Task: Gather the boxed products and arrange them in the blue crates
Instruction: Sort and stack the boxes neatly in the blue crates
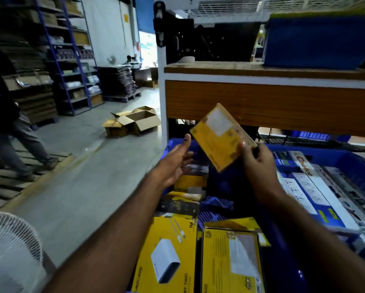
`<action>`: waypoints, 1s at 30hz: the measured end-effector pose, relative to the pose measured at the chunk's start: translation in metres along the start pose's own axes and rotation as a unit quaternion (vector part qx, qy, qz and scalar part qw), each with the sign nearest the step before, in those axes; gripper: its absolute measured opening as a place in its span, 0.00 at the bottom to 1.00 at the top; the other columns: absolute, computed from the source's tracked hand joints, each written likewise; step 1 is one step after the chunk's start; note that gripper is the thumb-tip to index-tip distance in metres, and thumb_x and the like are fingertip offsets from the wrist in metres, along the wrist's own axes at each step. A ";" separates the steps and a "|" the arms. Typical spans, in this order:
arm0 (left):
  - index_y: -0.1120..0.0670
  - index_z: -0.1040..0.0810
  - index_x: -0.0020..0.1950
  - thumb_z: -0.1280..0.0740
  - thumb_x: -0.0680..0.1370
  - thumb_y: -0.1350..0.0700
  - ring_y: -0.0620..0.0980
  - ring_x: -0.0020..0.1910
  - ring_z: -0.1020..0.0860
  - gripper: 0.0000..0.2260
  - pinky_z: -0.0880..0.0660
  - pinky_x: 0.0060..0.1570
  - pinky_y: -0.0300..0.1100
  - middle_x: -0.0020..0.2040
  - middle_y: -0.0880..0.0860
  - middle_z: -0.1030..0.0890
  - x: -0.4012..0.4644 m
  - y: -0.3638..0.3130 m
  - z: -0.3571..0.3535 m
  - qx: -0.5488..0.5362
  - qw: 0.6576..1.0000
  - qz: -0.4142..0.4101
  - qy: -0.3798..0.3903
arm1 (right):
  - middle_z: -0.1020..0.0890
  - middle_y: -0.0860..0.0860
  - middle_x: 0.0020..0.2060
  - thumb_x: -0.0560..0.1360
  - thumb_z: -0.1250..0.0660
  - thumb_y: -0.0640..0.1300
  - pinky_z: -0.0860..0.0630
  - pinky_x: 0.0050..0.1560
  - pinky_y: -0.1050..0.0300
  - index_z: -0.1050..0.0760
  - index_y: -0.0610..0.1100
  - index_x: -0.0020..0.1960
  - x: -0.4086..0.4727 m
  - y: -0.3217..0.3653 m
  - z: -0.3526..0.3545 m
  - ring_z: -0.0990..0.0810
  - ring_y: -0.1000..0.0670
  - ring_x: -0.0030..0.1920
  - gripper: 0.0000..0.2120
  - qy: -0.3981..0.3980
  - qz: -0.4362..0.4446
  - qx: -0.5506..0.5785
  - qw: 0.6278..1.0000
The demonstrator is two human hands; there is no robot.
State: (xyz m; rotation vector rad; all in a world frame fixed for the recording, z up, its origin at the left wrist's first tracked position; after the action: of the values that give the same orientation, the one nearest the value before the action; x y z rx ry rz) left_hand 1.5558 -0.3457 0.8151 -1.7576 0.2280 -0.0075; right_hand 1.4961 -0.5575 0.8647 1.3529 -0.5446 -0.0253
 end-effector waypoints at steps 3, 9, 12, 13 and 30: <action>0.53 0.25 0.64 0.36 0.75 0.41 0.59 0.62 0.23 0.22 0.28 0.62 0.59 0.63 0.58 0.21 -0.004 -0.004 -0.016 -0.039 0.997 -0.018 0.070 | 0.20 0.41 0.47 0.81 0.39 0.43 0.20 0.32 0.56 0.31 0.36 0.63 -0.010 -0.022 -0.031 0.19 0.47 0.41 0.14 0.070 -0.232 0.243 0.939; 0.51 0.24 0.59 0.35 0.80 0.52 0.56 0.60 0.21 0.09 0.26 0.63 0.58 0.58 0.54 0.18 0.001 -0.002 -0.017 -0.015 0.995 -0.071 0.064 | 0.19 0.43 0.44 0.78 0.37 0.38 0.21 0.37 0.54 0.27 0.42 0.52 -0.028 -0.051 -0.042 0.17 0.48 0.39 0.04 0.090 -0.296 0.253 0.917; 0.51 0.24 0.59 0.36 0.80 0.52 0.57 0.60 0.21 0.09 0.26 0.62 0.57 0.59 0.56 0.18 0.000 0.002 -0.019 -0.017 0.995 -0.058 0.077 | 0.18 0.43 0.49 0.78 0.36 0.40 0.20 0.41 0.54 0.27 0.43 0.53 -0.027 -0.055 -0.034 0.17 0.47 0.44 0.04 0.108 -0.279 0.220 0.928; 0.51 0.24 0.59 0.36 0.81 0.52 0.57 0.59 0.20 0.08 0.25 0.62 0.57 0.59 0.56 0.18 -0.001 0.002 -0.020 -0.015 0.995 -0.053 0.079 | 0.18 0.43 0.51 0.78 0.36 0.42 0.20 0.44 0.53 0.26 0.43 0.54 -0.028 -0.055 -0.032 0.17 0.47 0.46 0.06 0.112 -0.272 0.205 0.933; 0.51 0.26 0.65 0.39 0.71 0.34 0.53 0.55 0.18 0.29 0.21 0.51 0.48 0.60 0.55 0.18 0.003 0.001 -0.008 0.044 0.991 -0.035 0.122 | 0.18 0.42 0.53 0.78 0.35 0.42 0.17 0.40 0.54 0.30 0.39 0.65 -0.010 -0.034 0.002 0.18 0.46 0.48 0.17 0.096 -0.199 0.205 0.954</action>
State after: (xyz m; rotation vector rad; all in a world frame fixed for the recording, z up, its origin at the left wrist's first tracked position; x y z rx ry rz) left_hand 1.5571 -0.3541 0.8154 -1.6750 0.3390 -0.2811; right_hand 1.4967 -0.5641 0.8297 1.8325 -0.1038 -0.1132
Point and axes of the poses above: each hand's wrist, its own x-axis towards the middle knuckle, its own z-axis out of the back of the hand, y = z × x, the point moved 8 cm from there along x, towards the middle knuckle
